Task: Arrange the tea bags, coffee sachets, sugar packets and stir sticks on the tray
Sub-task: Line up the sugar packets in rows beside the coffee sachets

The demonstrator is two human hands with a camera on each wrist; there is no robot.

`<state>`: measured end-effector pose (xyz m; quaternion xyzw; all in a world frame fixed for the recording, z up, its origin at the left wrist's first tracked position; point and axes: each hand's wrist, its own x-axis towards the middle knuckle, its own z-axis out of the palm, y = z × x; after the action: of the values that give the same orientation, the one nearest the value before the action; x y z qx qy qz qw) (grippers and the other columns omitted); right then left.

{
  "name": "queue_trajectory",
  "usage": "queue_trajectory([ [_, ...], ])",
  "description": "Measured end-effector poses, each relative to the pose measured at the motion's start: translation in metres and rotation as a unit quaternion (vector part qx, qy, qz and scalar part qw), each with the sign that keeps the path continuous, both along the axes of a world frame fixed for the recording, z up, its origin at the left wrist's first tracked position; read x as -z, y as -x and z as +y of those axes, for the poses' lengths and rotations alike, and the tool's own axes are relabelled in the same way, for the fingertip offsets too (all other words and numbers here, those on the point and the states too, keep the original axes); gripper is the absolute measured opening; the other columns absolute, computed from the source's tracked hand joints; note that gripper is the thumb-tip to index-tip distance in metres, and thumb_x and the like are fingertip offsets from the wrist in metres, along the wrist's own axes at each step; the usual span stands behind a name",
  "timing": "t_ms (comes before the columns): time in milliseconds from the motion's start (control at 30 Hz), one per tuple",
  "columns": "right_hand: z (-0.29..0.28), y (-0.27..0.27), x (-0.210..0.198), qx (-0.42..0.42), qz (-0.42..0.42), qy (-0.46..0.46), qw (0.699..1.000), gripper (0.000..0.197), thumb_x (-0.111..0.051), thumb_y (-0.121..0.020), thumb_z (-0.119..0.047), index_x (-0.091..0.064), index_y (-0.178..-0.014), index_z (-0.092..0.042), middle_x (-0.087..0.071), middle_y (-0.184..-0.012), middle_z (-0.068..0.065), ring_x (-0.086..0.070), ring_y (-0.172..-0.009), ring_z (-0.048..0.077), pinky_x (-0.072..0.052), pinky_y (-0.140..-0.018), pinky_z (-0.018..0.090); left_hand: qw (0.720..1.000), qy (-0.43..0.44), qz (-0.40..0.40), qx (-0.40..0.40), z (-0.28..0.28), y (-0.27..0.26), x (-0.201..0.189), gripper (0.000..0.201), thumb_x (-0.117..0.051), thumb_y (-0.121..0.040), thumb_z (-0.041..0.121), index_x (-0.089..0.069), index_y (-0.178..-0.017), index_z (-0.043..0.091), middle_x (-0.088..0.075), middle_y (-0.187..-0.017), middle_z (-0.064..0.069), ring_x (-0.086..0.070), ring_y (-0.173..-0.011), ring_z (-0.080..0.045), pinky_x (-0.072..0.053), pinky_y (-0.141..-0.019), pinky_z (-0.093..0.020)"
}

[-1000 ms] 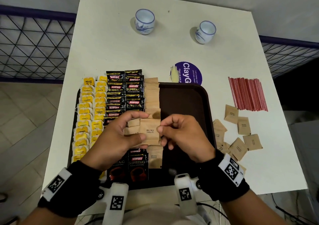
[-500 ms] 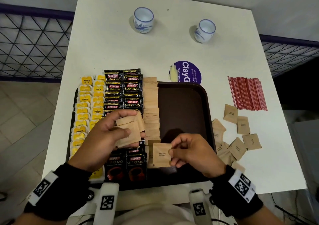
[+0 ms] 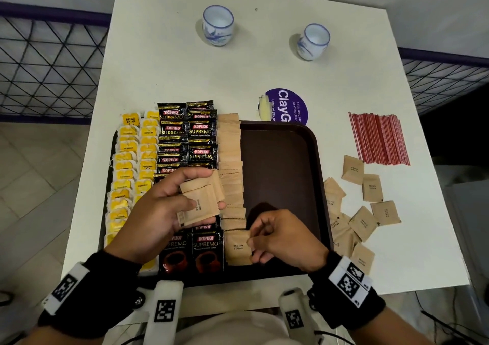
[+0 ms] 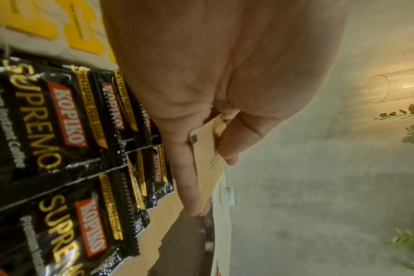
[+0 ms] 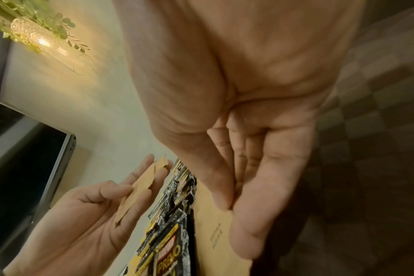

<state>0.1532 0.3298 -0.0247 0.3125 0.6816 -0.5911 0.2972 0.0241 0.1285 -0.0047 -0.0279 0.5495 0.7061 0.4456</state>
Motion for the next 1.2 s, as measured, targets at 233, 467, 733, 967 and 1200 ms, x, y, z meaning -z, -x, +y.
queue_trajectory([
  [233,-0.005,0.001,0.0,0.004,-0.009,-0.005,1.0,0.009,-0.069,-0.088,0.001,-0.062,-0.087,-0.004,-0.069,-0.07,0.011,-0.073,-0.068,0.026,-0.06,-0.059,0.029,1.0,0.007,-0.004,-0.004,-0.002,-0.003,0.002,0.057,-0.034,-0.09,-0.022,-0.065,-0.124,0.011,-0.07,-0.124,-0.012,-0.071,-0.103,-0.047,-0.059,-0.084,-0.058],
  [467,-0.01,0.001,0.002,0.026,-0.015,-0.012,0.999,0.01,-0.069,-0.089,-0.001,-0.06,-0.087,-0.004,-0.068,-0.069,0.009,-0.074,-0.072,0.032,-0.061,-0.061,0.034,1.0,0.009,0.001,-0.003,-0.002,-0.005,0.002,0.056,-0.036,-0.09,-0.021,-0.066,-0.123,0.013,-0.071,-0.123,-0.011,-0.071,-0.103,-0.046,-0.059,-0.085,-0.058],
  [733,-0.005,0.01,-0.019,0.082,0.063,-0.031,0.994,0.019,-0.076,-0.087,-0.011,-0.061,-0.092,0.0,-0.068,-0.074,0.018,-0.071,-0.059,0.024,-0.056,-0.05,0.03,0.998,0.02,0.064,-0.009,0.004,-0.01,0.004,0.039,-0.054,-0.095,-0.007,-0.066,-0.121,0.02,-0.071,-0.121,-0.005,-0.074,-0.104,-0.032,-0.063,-0.081,-0.042],
  [967,-0.013,0.039,-0.036,0.189,0.185,0.043,0.963,0.017,-0.071,-0.089,-0.003,-0.058,-0.092,0.008,-0.063,-0.073,0.017,-0.067,-0.056,0.021,-0.043,-0.04,0.023,0.989,0.009,0.145,-0.015,0.026,-0.011,-0.003,0.034,-0.063,-0.092,-0.005,-0.066,-0.117,0.018,-0.072,-0.117,-0.003,-0.074,-0.091,-0.02,-0.063,-0.064,-0.033],
  [1200,0.004,0.027,-0.034,0.221,0.226,0.02,0.949,0.012,-0.068,-0.088,0.005,-0.057,-0.091,0.009,-0.069,-0.083,0.03,-0.067,-0.056,0.022,-0.043,-0.042,0.024,0.995,-0.002,0.099,-0.028,0.011,-0.009,0.006,0.034,-0.056,-0.095,-0.007,-0.067,-0.114,0.019,-0.072,-0.123,0.001,-0.076,-0.096,-0.031,-0.063,-0.067,-0.034],
])
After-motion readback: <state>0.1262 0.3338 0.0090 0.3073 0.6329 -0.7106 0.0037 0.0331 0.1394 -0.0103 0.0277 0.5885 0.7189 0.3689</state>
